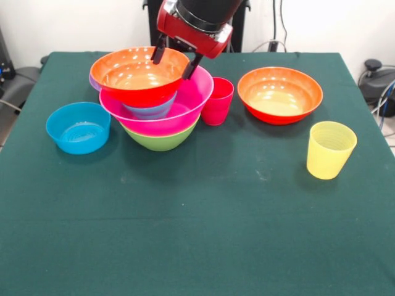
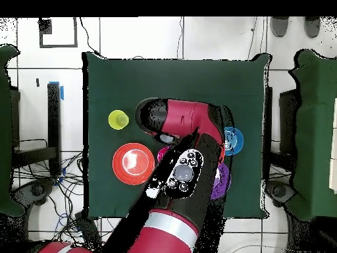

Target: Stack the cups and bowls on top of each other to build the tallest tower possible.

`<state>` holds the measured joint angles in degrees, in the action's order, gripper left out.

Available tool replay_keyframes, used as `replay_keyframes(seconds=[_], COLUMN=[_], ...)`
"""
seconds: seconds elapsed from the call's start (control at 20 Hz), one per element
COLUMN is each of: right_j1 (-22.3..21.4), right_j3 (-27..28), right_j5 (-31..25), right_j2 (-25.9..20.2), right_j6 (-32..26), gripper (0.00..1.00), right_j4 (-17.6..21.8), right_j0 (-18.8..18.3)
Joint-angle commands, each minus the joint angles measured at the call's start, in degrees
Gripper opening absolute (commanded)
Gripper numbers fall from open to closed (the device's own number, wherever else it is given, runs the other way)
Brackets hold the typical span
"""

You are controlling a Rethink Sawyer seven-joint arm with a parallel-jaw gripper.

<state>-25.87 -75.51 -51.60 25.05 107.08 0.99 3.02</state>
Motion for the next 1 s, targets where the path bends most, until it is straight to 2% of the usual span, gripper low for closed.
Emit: replay_keyframes(seconds=[0.05,0.45,0.6,1.0], right_j1=[2.3,1.97,1.49,0.05], right_j3=[2.33,2.28,2.29,2.67], right_j5=[-5.02,-5.23,-3.21,-5.25], right_j2=[-6.45,-6.99,-8.24,-9.9], right_j6=[6.74,5.65,4.39,7.2], gripper=[1.0,1.0,1.0,1.0], right_j4=[-1.31,-1.54,-1.66,-5.59], right_j0=[0.66,0.05,0.03,0.81])
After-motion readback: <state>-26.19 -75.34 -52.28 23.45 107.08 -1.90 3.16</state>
